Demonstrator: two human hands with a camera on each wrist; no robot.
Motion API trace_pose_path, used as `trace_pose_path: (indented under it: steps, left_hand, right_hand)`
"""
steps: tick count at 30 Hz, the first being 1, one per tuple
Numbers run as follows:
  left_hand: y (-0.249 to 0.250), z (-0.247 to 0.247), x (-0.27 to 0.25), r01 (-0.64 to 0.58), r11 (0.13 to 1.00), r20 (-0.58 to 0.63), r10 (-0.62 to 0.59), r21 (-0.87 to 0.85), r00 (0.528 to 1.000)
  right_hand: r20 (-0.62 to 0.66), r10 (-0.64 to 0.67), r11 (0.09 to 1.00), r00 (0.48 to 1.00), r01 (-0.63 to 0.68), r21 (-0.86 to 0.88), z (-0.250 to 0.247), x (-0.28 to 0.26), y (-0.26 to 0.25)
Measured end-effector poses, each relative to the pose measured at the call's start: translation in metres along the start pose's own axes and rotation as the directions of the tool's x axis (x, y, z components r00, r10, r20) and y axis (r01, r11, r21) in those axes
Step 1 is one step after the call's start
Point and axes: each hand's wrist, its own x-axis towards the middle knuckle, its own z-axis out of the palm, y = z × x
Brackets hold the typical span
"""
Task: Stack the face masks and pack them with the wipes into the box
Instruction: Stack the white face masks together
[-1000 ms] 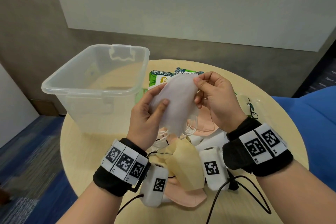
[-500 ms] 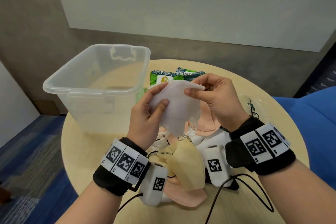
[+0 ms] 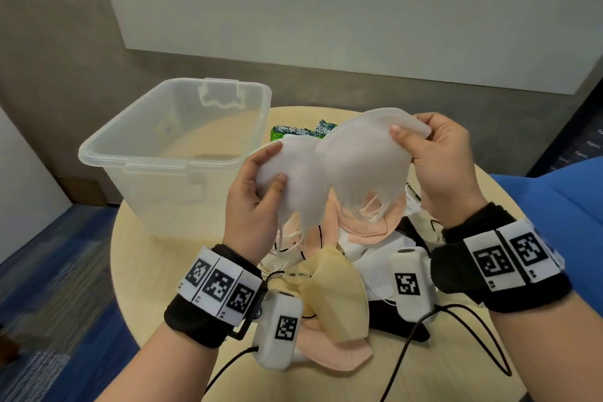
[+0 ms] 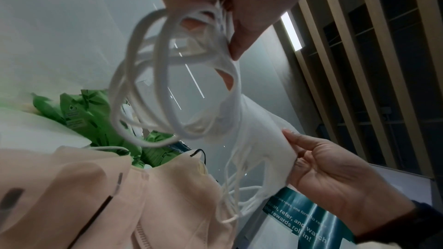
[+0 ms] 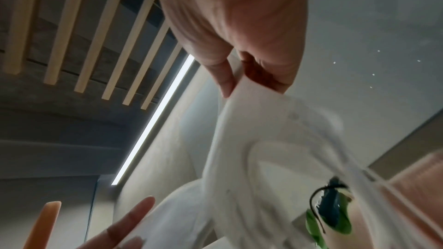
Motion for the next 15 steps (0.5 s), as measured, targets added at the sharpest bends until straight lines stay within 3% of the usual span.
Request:
trace_pose_path:
  steps: [2,4,6,8,11,15]
  left_hand:
    - [0.001,0.001,0.000,-0.021,0.999,-0.021,0.022,0.030,1.000]
    - [0.001,0.003,0.000,-0.038,0.996,-0.036,0.041,0.077,0.999]
    - [0.003,0.007,-0.001,-0.034,0.995,-0.047,0.038,0.097,0.998]
    - [0.006,0.011,-0.003,-0.032,0.996,-0.032,0.035,0.084,0.999]
    - [0.009,0.017,-0.007,0.010,1.000,0.035,-0.010,-0.006,0.999]
    - [0.015,0.019,-0.010,0.086,0.960,0.147,-0.048,-0.268,0.988]
  right_hand:
    - [-0.119,-0.097,0.993,0.988,0.089,-0.075,-0.002,0.002,-0.001]
    - [-0.197,-0.263,0.956,0.944,0.227,-0.186,0.000,-0.001,-0.005]
    - [-0.167,-0.428,0.882,0.888,0.371,-0.292,0.009,-0.010,-0.010]
    - [-0.072,-0.507,0.825,0.859,0.459,-0.329,0.023,-0.023,-0.010]
    - [0.128,-0.489,0.811,0.863,0.504,-0.296,0.045,-0.041,-0.002]
    - [0.363,-0.295,0.930,0.884,0.353,-0.105,0.059,-0.053,0.001]
